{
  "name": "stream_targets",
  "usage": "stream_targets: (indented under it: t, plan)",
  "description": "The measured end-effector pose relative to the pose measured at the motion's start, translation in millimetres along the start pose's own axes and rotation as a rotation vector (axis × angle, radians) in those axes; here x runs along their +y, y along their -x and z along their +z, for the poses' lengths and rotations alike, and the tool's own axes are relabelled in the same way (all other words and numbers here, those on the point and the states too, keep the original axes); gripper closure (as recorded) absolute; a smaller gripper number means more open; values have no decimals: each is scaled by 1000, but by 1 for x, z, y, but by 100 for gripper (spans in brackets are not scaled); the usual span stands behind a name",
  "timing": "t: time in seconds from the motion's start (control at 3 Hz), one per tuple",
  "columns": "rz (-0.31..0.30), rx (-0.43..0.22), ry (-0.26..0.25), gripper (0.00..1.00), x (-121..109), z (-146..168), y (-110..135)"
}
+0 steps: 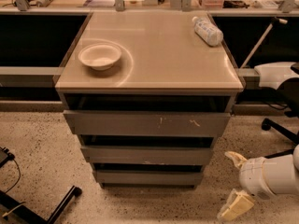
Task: Open bottom drawer
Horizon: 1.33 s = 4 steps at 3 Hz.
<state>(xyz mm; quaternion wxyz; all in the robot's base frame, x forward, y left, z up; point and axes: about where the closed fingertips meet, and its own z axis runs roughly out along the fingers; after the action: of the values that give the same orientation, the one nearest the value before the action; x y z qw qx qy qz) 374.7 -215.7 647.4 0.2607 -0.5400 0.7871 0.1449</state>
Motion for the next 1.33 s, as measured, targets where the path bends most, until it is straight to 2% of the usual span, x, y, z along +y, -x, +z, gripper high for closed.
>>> stream_targets:
  t: [0.33,0.67,1.0,1.33]
  plan:
    - [0,0,0,0,0,0,0]
    - [-18,-54,116,0,25,63,12]
    - [-69,-106,285,0,83,171,23]
    - [-36,-95,376,0,122,262,10]
